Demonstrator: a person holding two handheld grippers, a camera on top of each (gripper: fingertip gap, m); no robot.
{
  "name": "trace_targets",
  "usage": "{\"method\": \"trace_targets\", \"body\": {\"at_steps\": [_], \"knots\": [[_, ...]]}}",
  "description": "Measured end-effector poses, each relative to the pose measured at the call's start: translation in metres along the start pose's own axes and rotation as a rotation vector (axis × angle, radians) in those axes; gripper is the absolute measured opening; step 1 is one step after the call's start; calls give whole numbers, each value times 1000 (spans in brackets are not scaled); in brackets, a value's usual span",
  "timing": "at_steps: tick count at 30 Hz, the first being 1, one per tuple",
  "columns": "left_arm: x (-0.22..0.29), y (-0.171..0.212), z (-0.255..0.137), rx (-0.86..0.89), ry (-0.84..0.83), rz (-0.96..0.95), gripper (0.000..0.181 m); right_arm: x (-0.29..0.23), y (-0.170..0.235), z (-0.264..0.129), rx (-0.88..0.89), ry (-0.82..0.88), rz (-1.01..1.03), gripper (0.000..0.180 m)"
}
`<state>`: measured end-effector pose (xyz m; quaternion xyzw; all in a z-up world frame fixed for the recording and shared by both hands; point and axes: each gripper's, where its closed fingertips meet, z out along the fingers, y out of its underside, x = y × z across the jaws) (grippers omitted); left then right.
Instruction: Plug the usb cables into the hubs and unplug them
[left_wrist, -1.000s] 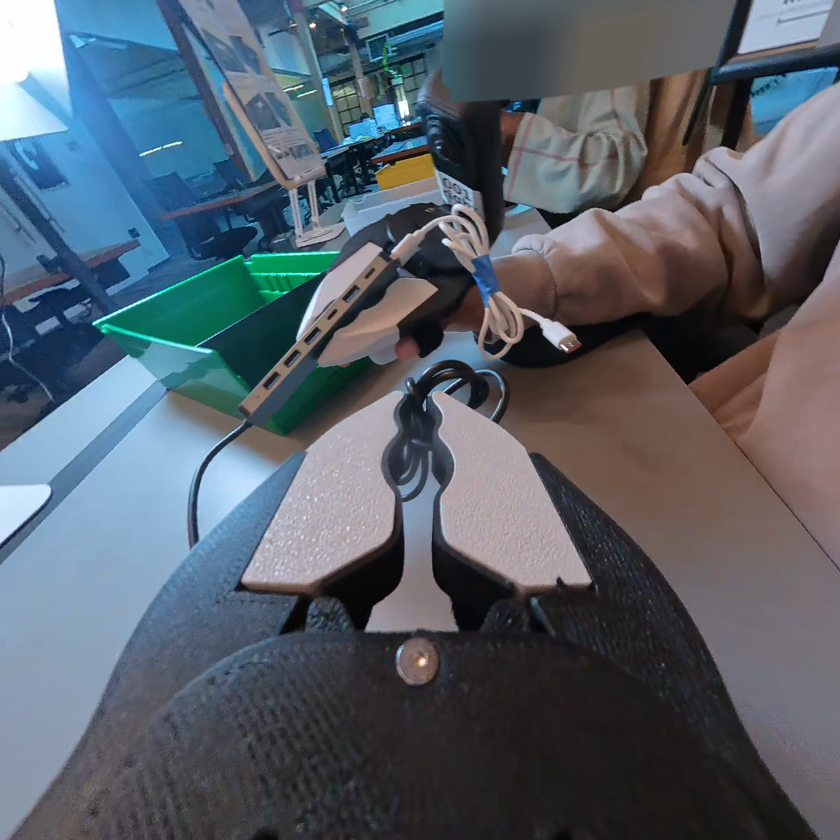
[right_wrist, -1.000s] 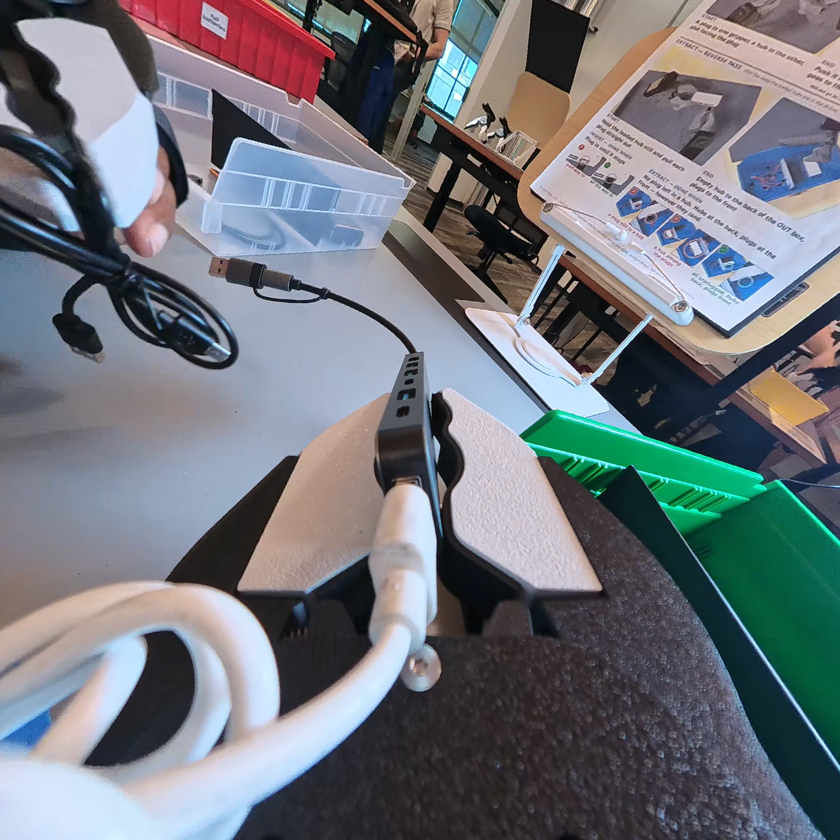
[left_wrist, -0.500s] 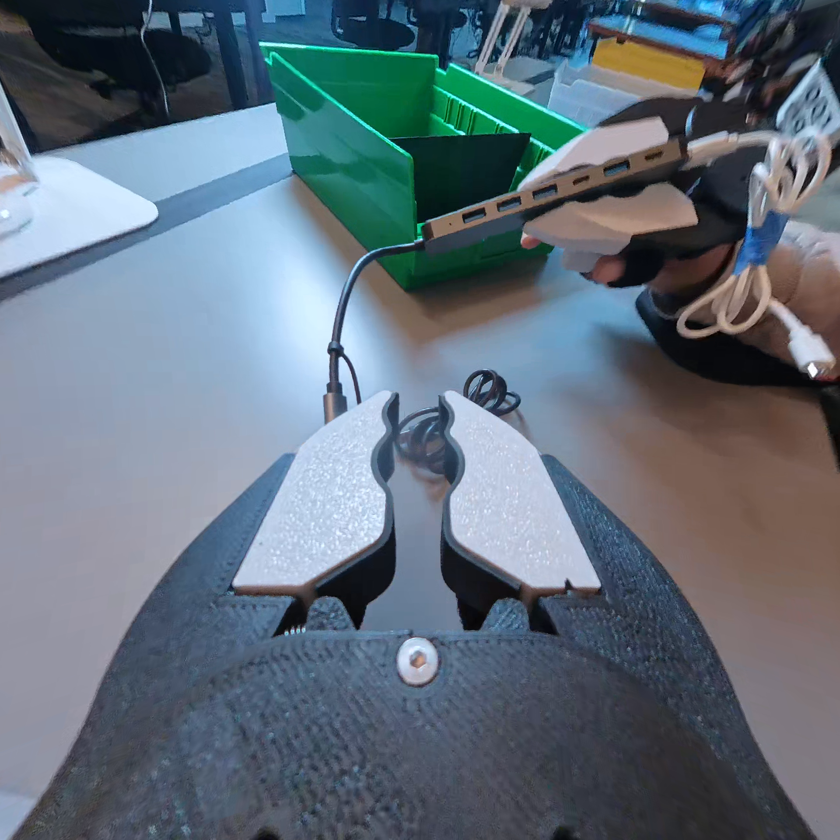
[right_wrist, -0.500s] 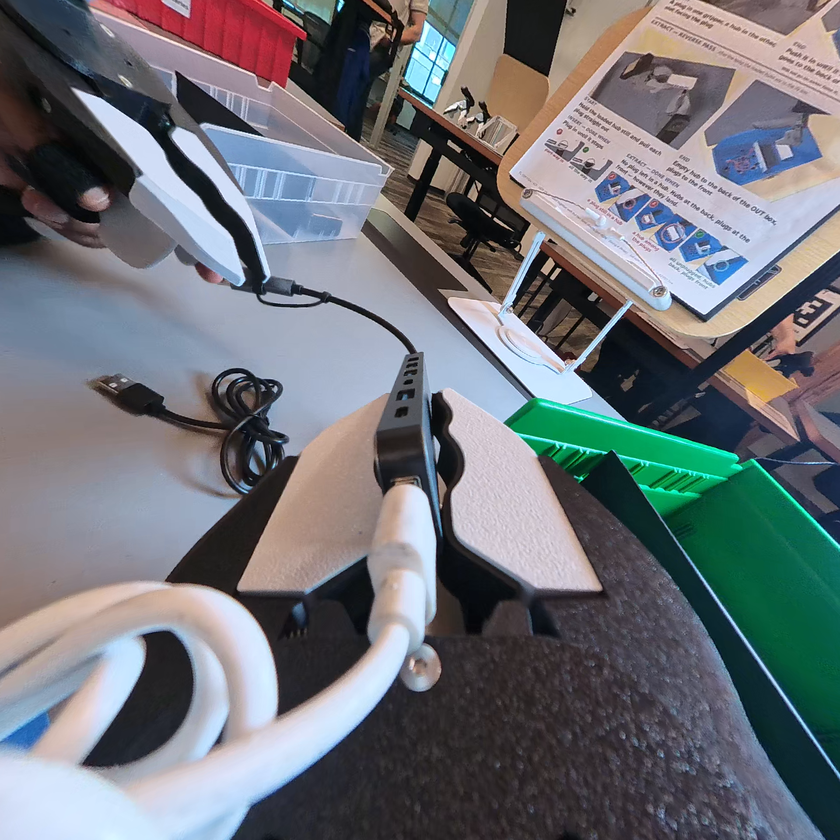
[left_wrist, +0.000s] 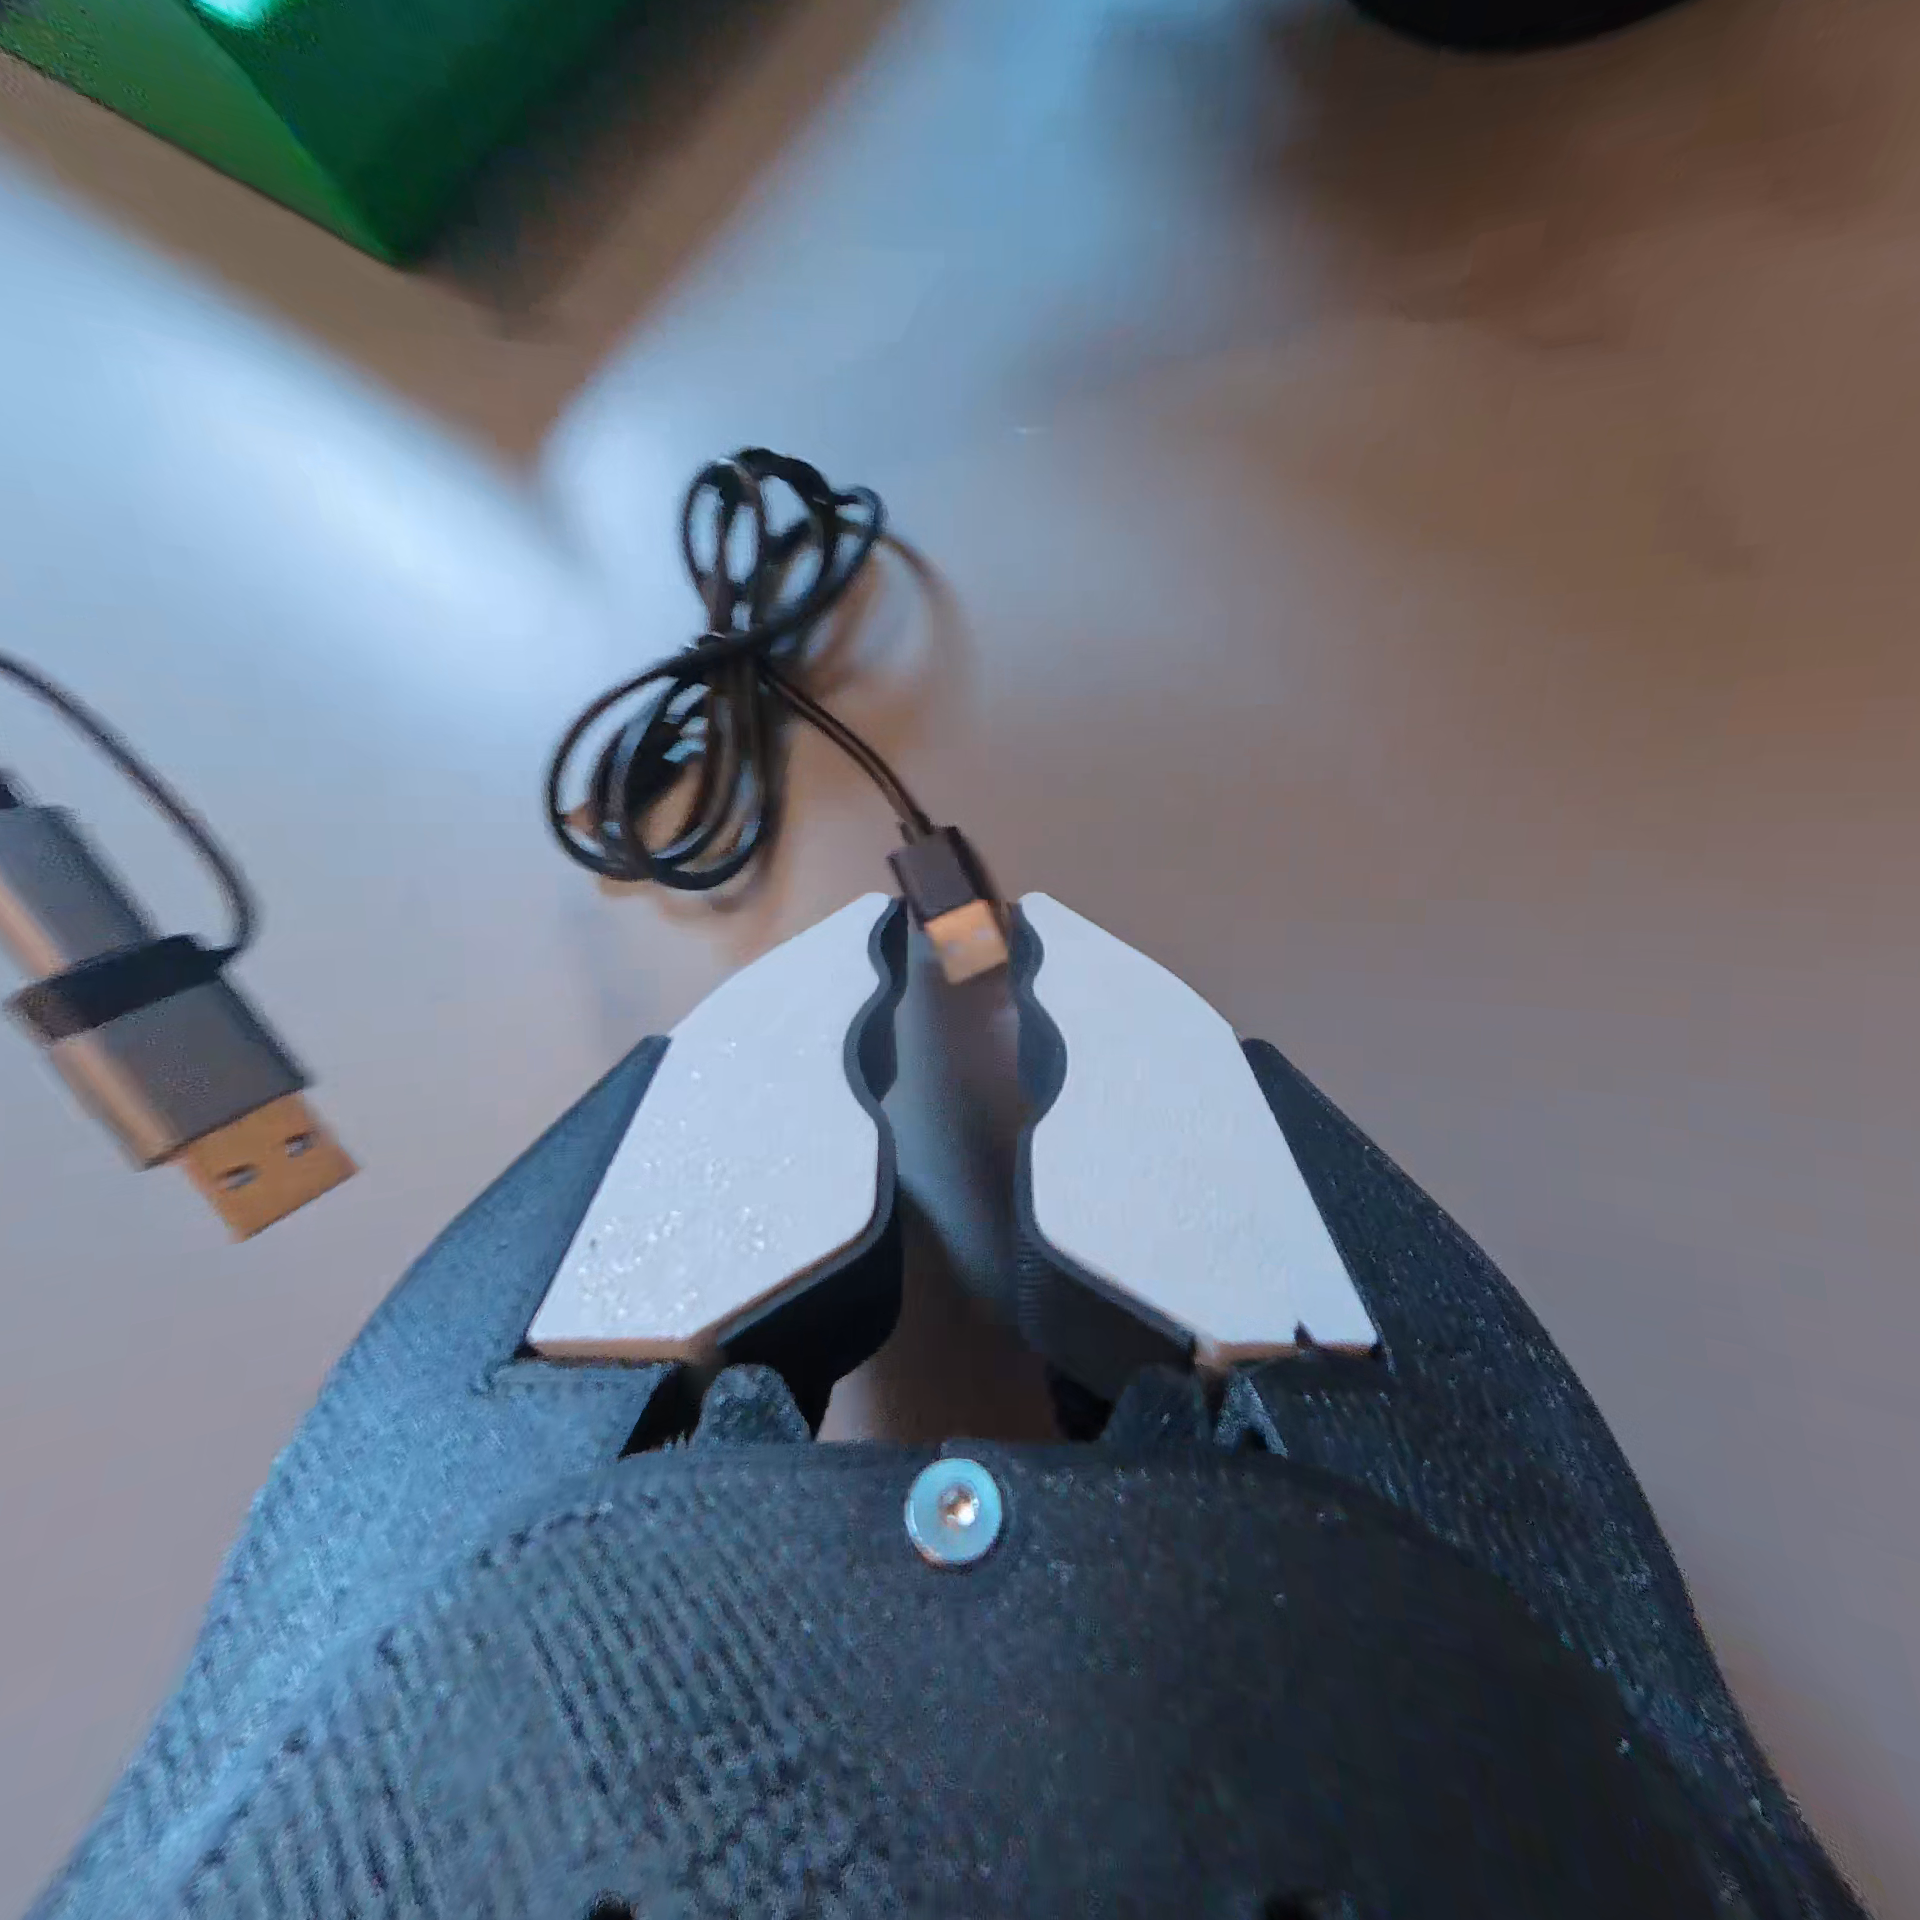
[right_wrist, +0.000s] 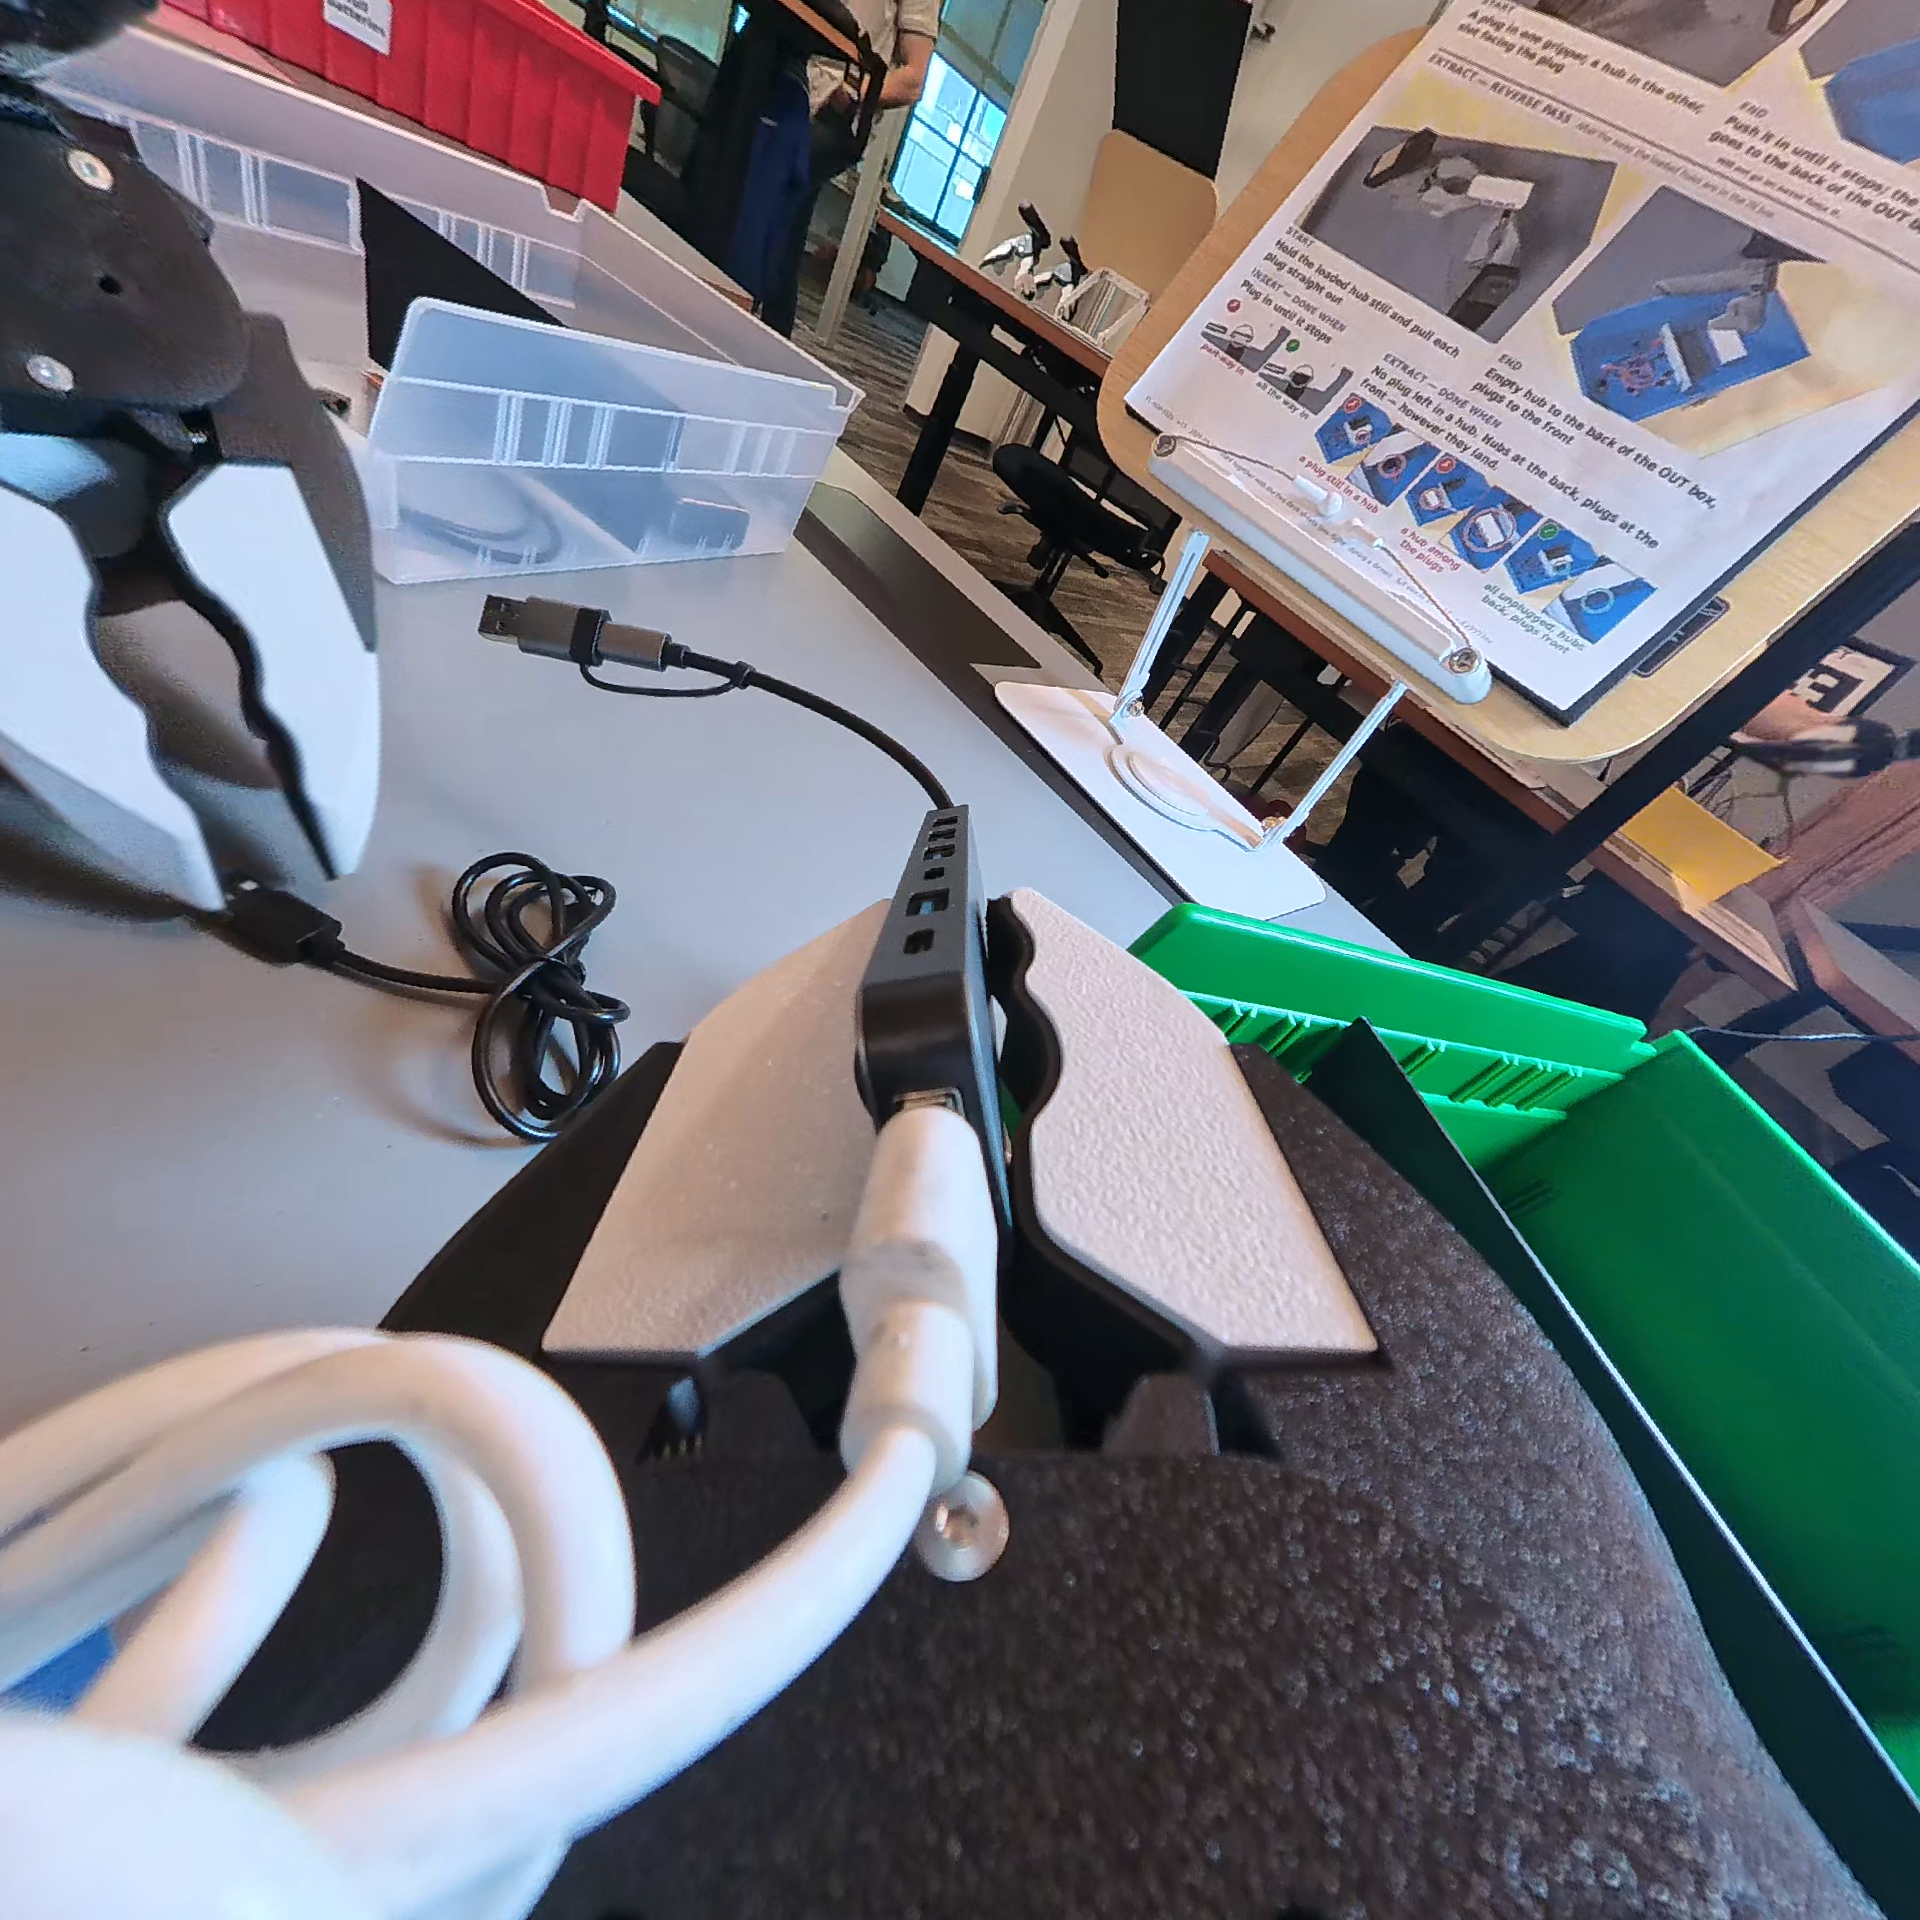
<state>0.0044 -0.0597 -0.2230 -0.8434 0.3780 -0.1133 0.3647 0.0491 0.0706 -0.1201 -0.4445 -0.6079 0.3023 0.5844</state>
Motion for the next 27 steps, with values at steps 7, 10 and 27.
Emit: {"method": "trace_targets", "body": {"at_steps": [7,10,27], "knots": [[73,-12,-4,79,316,266,20,0,0,0,-1,0,2,13],[69,-31,-4,148,226,379,17,1,-1,0,3,4,4,13],[8,-29,38,-463,271,1029,14,7,8,1,-11,-2,29,13]]}}
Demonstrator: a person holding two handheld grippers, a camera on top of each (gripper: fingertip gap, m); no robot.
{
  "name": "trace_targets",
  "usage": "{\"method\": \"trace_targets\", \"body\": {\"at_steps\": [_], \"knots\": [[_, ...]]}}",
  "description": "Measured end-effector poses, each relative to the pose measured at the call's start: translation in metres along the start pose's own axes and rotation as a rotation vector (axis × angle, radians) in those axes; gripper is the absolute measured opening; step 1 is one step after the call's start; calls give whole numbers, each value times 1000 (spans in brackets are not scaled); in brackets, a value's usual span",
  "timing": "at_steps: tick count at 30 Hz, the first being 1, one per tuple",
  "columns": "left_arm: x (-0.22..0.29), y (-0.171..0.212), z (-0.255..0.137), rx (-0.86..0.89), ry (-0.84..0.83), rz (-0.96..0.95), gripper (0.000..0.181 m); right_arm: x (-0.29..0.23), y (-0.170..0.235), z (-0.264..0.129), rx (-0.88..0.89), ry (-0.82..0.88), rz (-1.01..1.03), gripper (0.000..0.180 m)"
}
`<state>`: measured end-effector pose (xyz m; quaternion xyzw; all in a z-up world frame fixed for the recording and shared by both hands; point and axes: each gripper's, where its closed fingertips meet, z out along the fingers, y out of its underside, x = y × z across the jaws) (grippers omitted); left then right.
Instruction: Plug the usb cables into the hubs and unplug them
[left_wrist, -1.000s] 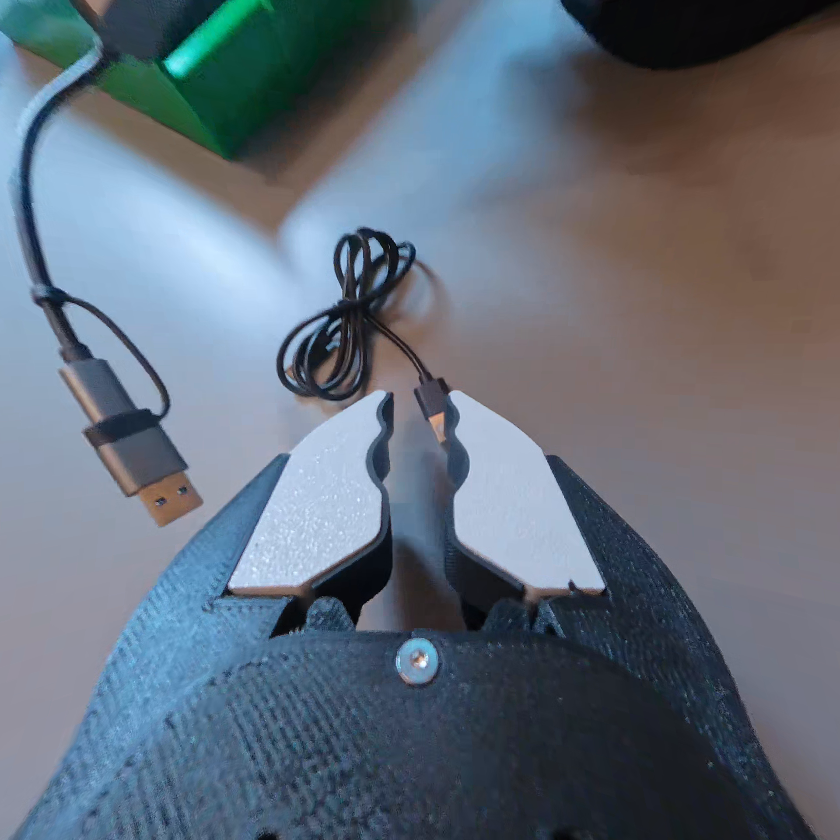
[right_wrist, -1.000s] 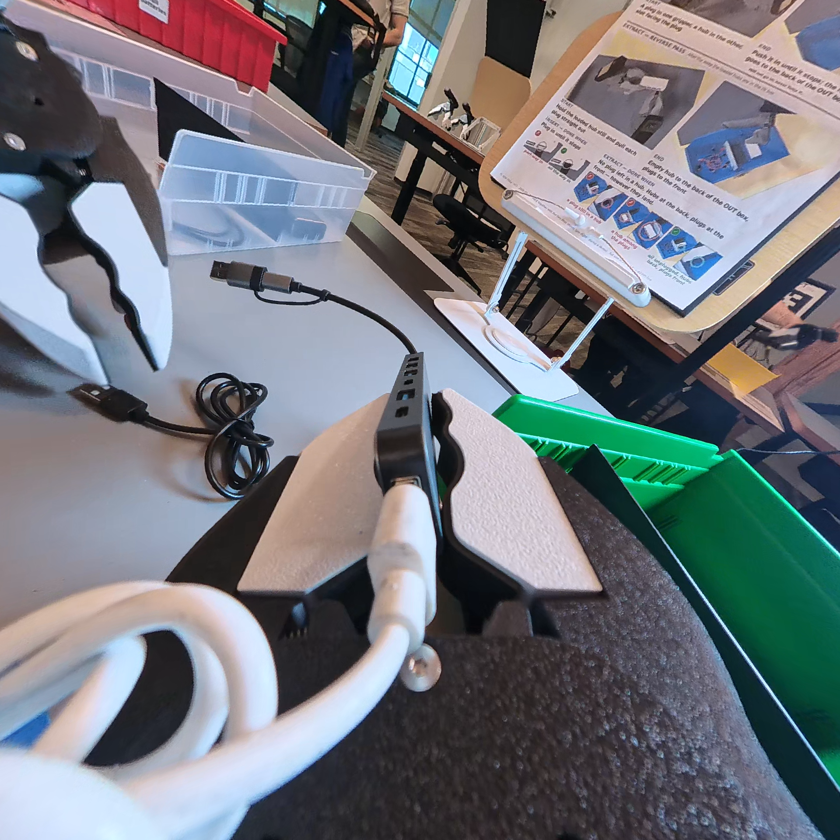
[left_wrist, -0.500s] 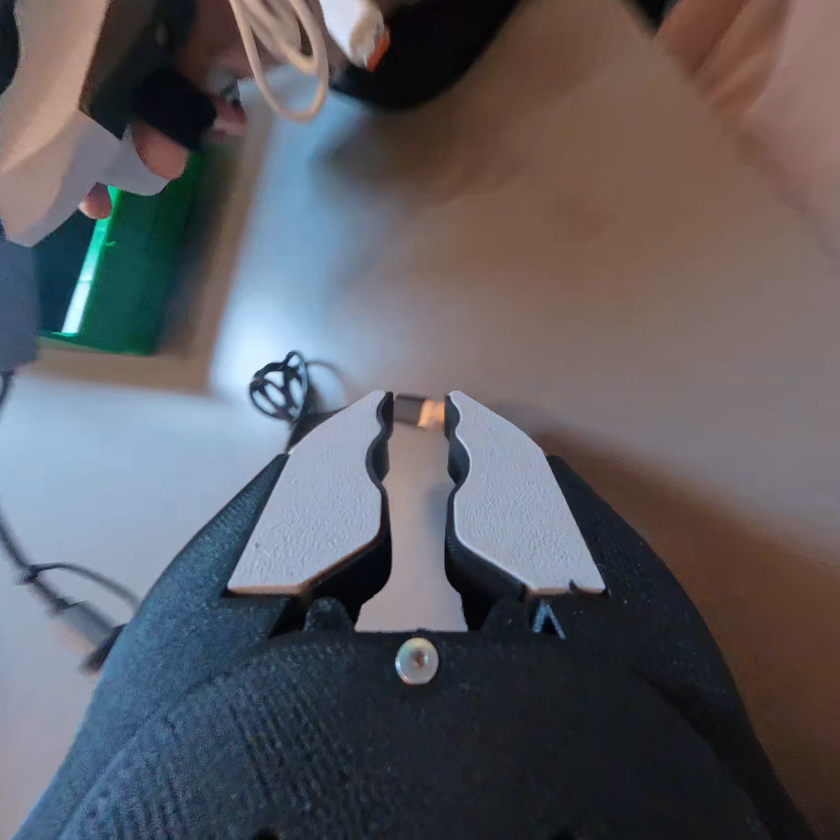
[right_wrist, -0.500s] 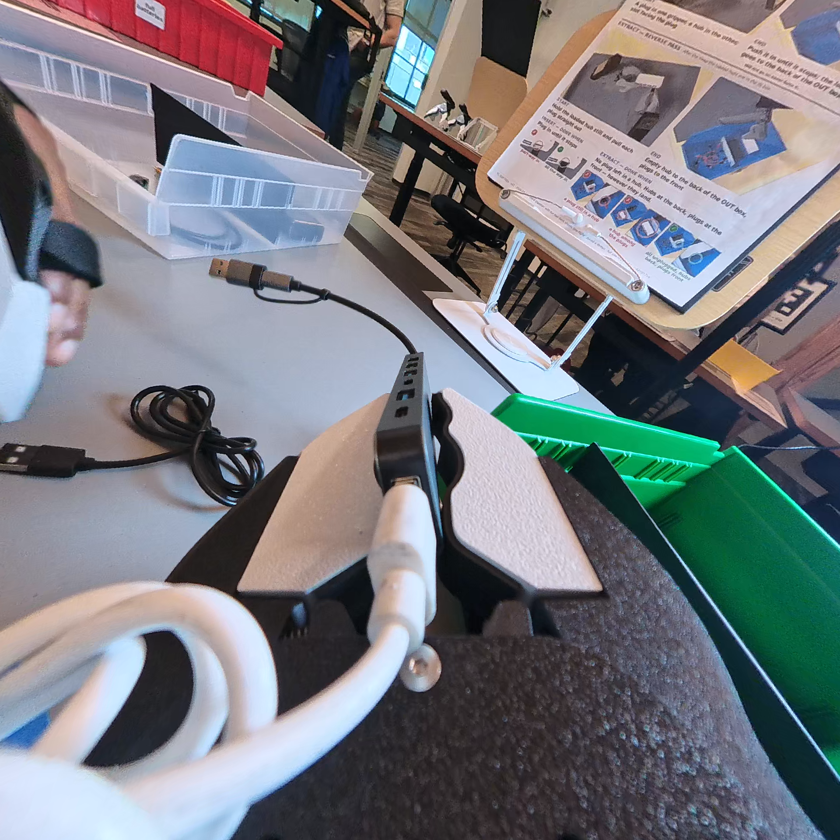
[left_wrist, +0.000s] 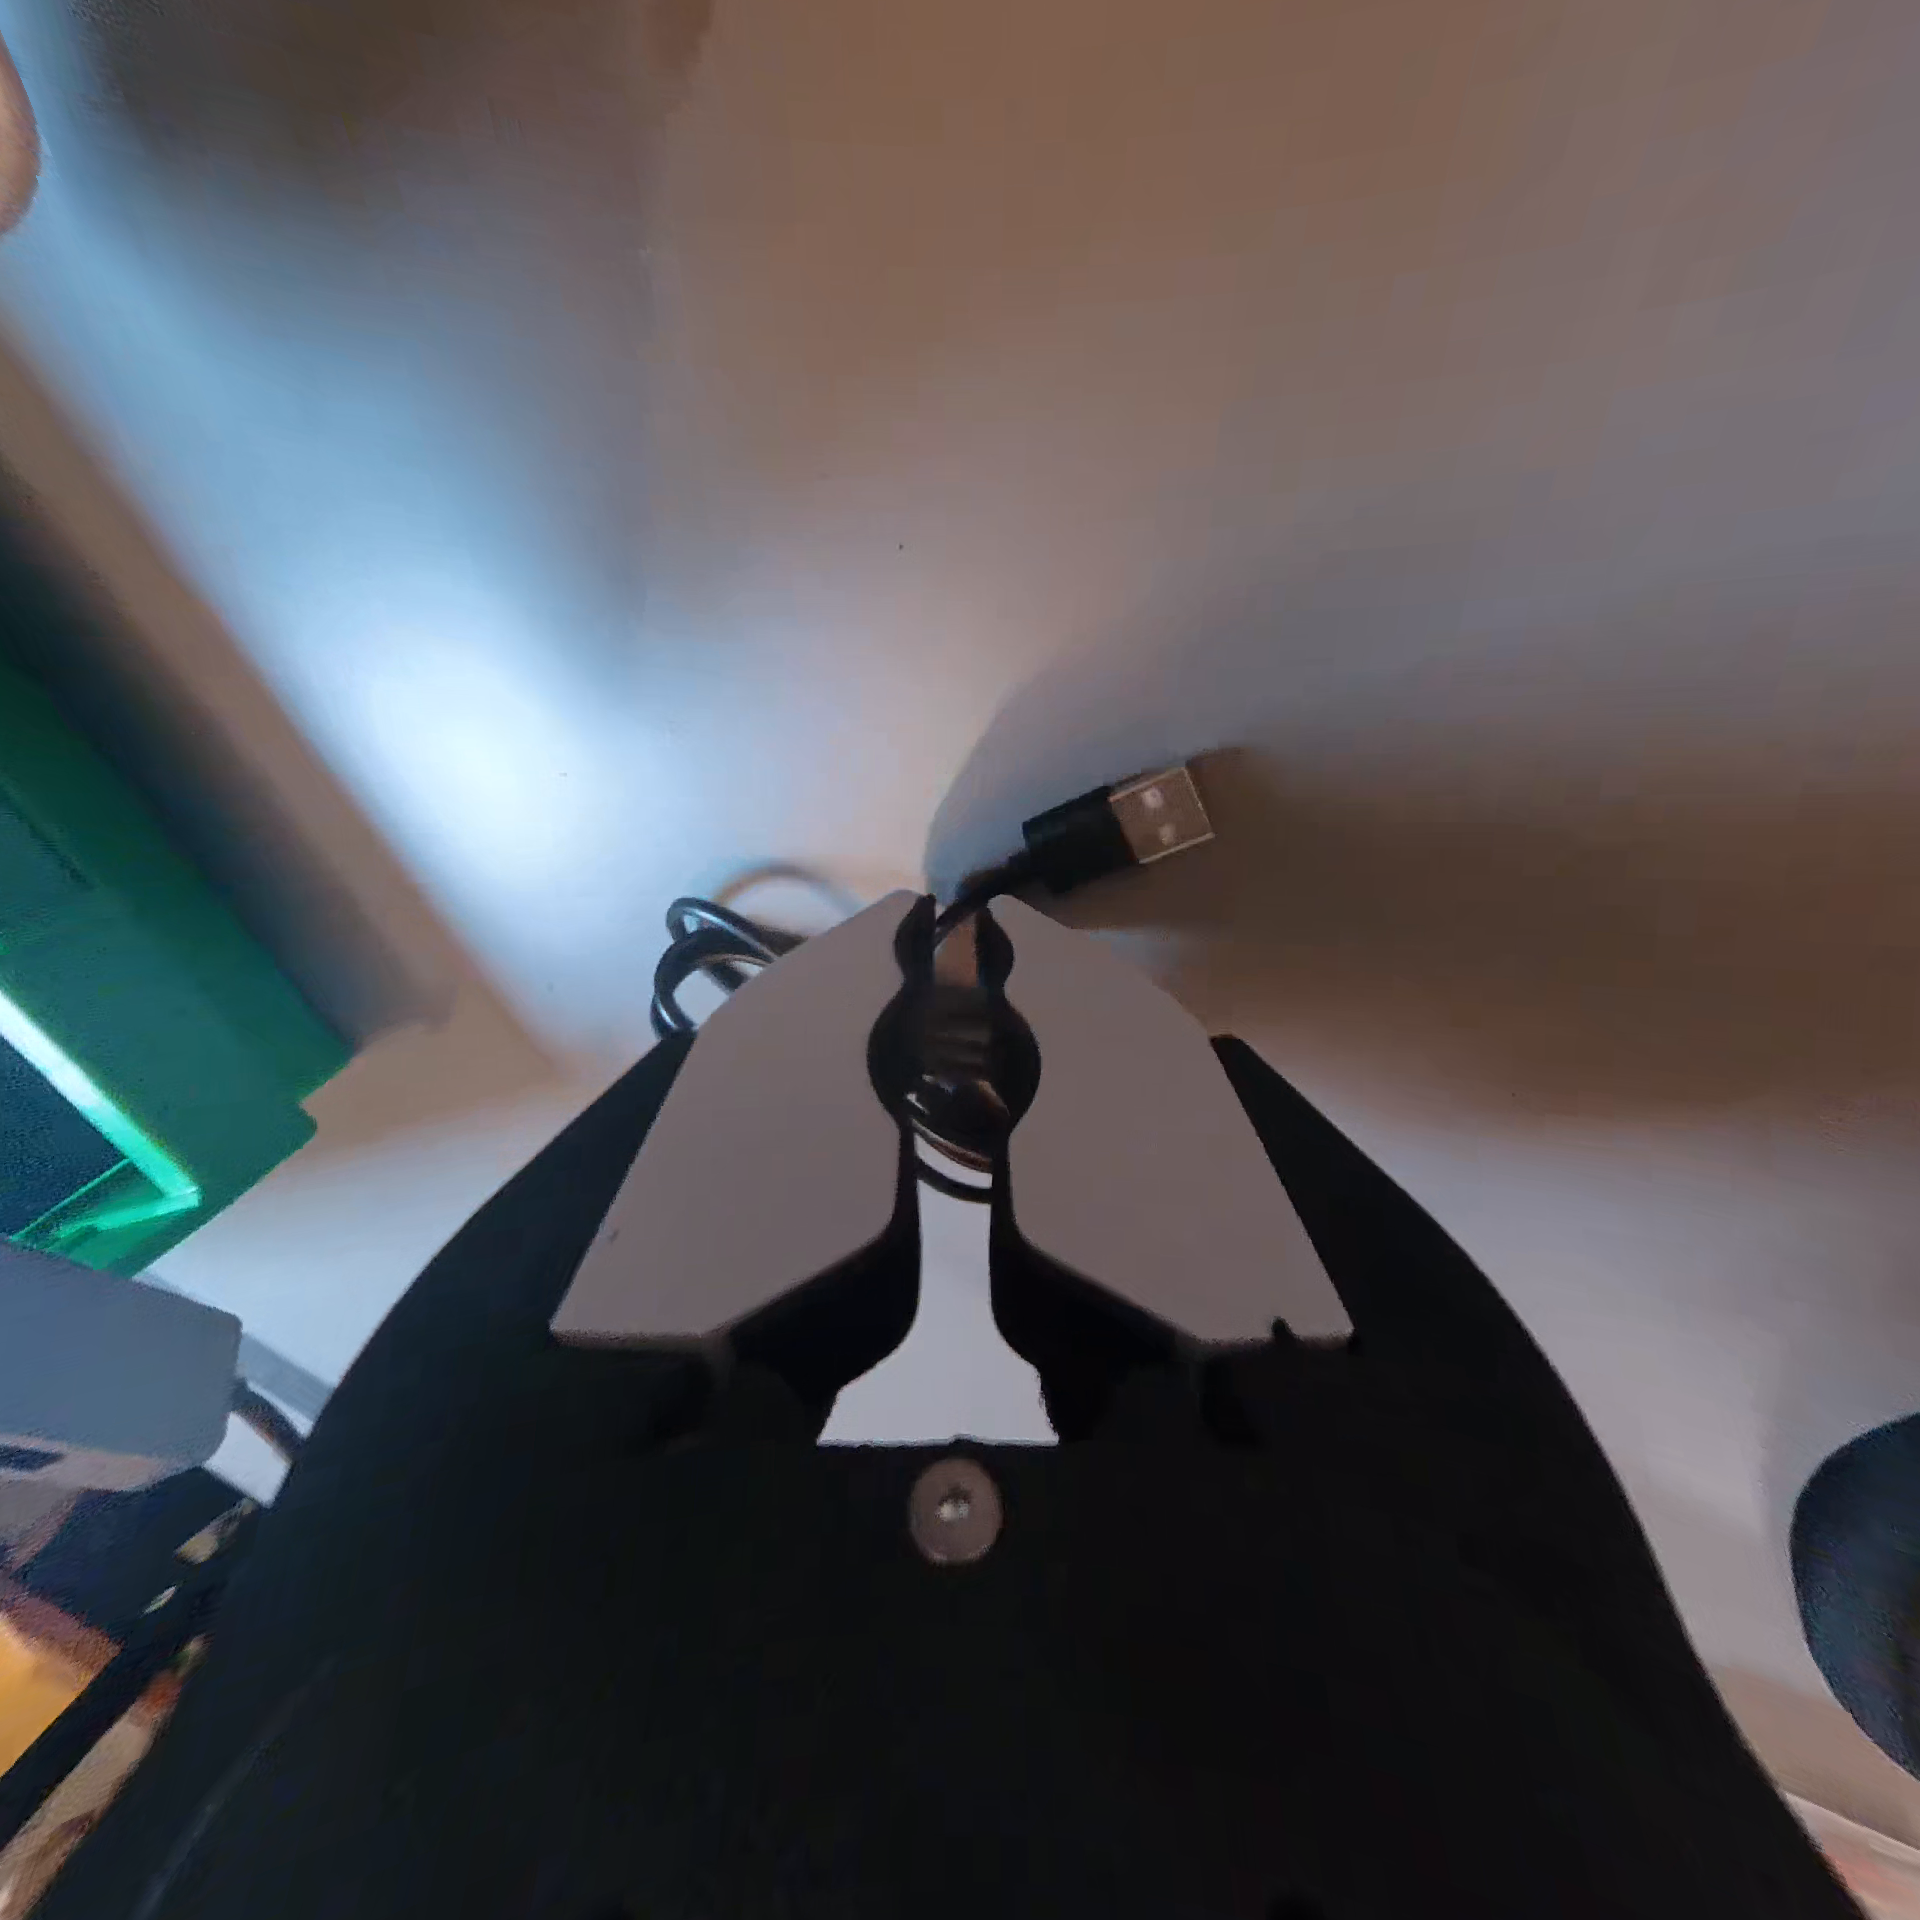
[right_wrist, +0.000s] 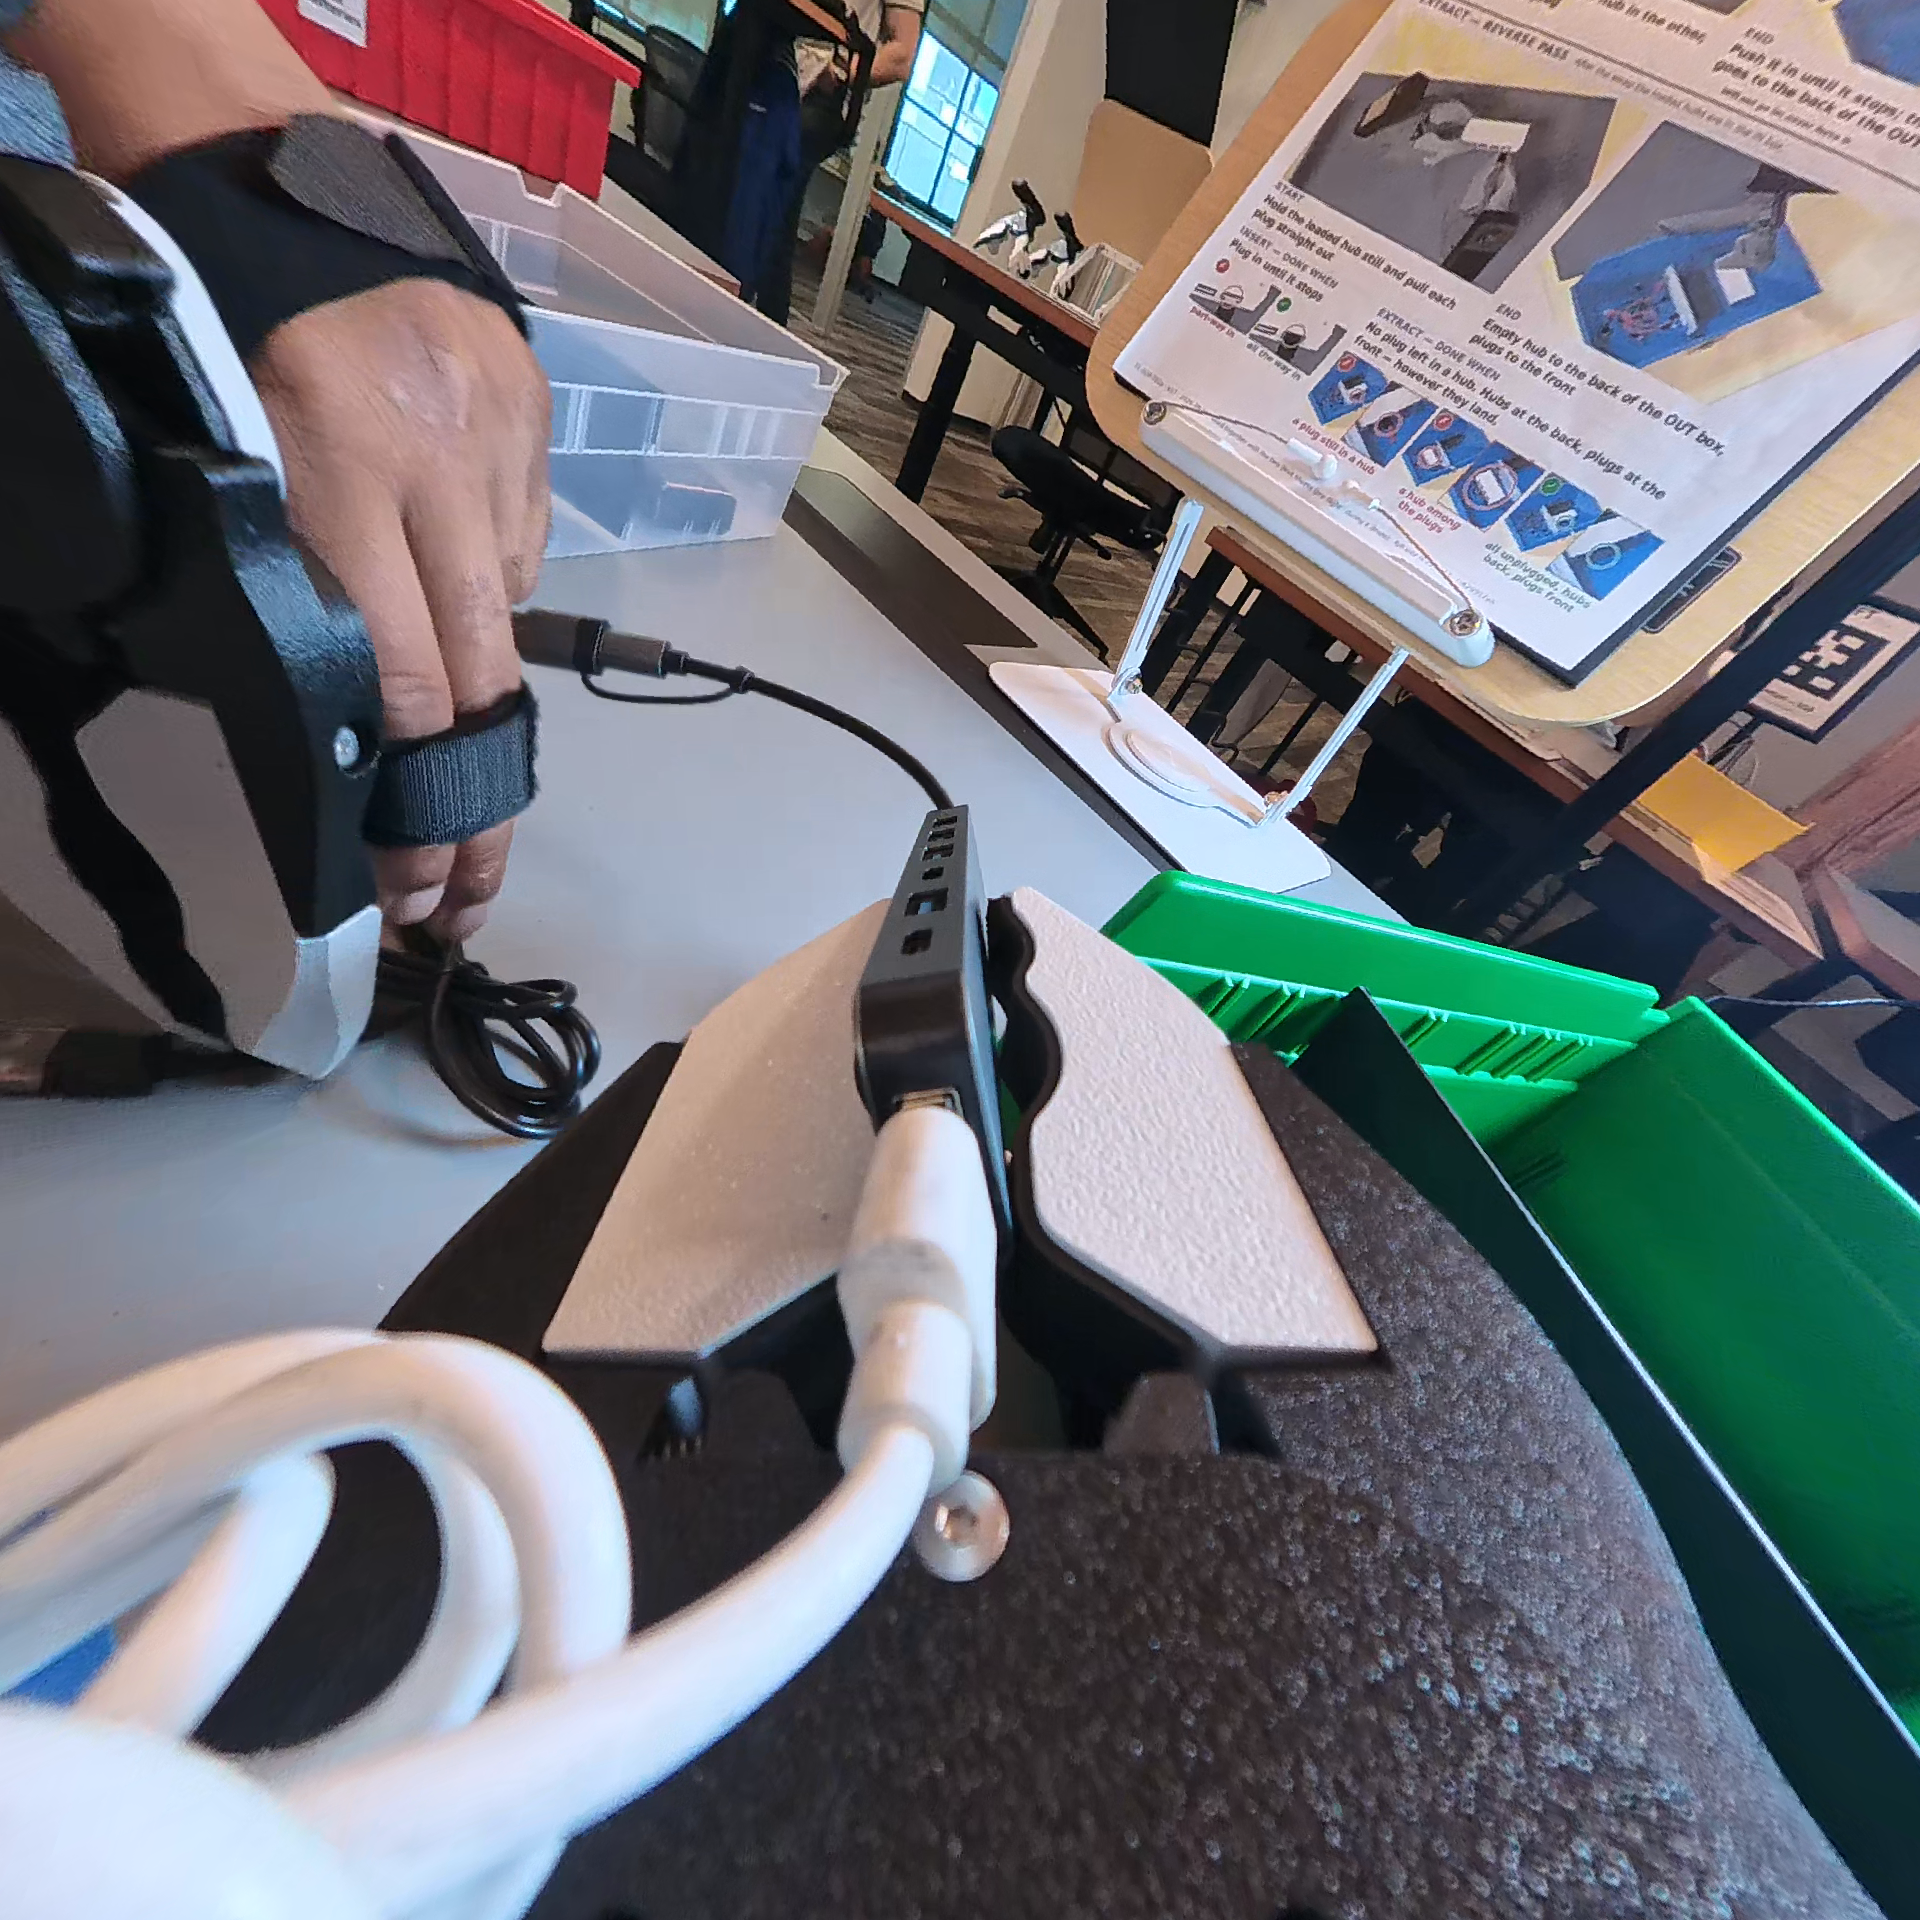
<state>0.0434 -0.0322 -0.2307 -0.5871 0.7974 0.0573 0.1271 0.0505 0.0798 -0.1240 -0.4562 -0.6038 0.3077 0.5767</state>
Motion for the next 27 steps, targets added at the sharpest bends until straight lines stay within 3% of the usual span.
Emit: {"method": "trace_targets", "body": {"at_steps": [5,11,14,17,23,27], "knots": [[1,0,1,63,52,-180,7,-2,1,1,-7,-8,-4,13],[26,24,-7,37,142,-834,5,1,0,0,-4,2,5,13],[52,12,-14,147,214,-972,7,1,3,1,-12,-1,14,13],[68,10,-22,192,160,-907,13,0,4,2,-17,-1,10,13],[60,4,-32,227,-43,-575,22,-3,4,3,-17,-4,6,13],[61,-5,-22,179,29,-370,23,-3,5,3,-21,-4,-3,12]]}}
